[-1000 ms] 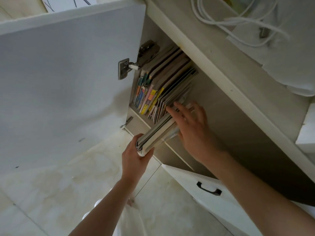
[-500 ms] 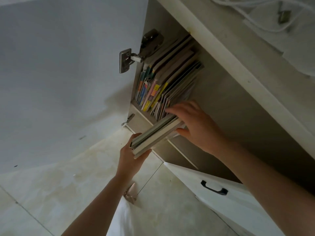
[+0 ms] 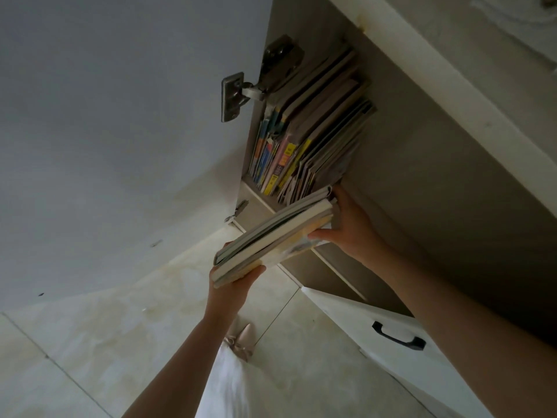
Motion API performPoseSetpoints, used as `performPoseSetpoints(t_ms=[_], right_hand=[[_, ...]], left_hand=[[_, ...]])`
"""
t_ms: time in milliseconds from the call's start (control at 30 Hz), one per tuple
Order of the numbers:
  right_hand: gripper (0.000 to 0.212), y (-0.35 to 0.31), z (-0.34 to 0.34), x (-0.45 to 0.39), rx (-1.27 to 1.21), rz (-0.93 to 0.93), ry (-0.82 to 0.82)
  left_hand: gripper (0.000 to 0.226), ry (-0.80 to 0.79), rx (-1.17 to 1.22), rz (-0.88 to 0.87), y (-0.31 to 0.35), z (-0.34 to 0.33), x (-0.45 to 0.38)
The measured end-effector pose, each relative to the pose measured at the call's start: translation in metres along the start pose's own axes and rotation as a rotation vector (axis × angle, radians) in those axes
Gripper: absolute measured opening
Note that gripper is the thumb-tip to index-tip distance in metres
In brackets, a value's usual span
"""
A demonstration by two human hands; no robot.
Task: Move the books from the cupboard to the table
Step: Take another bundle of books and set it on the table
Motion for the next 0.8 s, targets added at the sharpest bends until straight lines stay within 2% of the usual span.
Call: performPoseSetpoints(t_ms=[133, 233, 333, 500, 567, 667, 800], right_hand=[[0.087, 0.001, 0.002, 0.007, 0.028, -0.028, -0.012], [0.087, -0.005, 0.003, 0.026, 0.025, -0.04, -0.039], [0.074, -0.018, 0.001, 0.056, 0.032, -0.064, -0.022], [0.081, -0.051, -0.01, 0.122, -0.086, -0.159, -0.071], [0.076, -0.064, -0.014, 0.145, -0.147, -0.205, -0.094], [0.066, -0.088, -0.025, 0.188, -0.209, -0.198, -0.111], [0.069, -0.121, -0.044, 0.234, -0.273, -0.146, -0.106]], left_hand=[[0.054, 0.015, -0.015, 0.024, 0.012, 0.002, 0.002], [0.054, -0.029, 0.025, 0.08, 0.023, 0.011, 0.015], [0.057, -0.101, 0.043, 0.146, 0.041, 0.029, 0.03], [0.057, -0.302, 0.08, 0.218, 0.104, 0.068, 0.05], [0.061, -0.33, 0.09, 0.245, 0.13, 0.085, 0.062], [0.073, -0.301, 0.108, 0.251, 0.167, 0.116, 0.096], [0.081, -0.101, 0.07, 0.307, 0.199, 0.158, 0.149]])
Point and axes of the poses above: each hand's wrist, its own x-axis away from the middle knuckle, its own z-axis out of the back of the hand, y = z × x, the point moved 3 cm from there along -x, towards the middle knuckle, and after that the axes turned 11 degrees about -z, right-handed, at the moved point
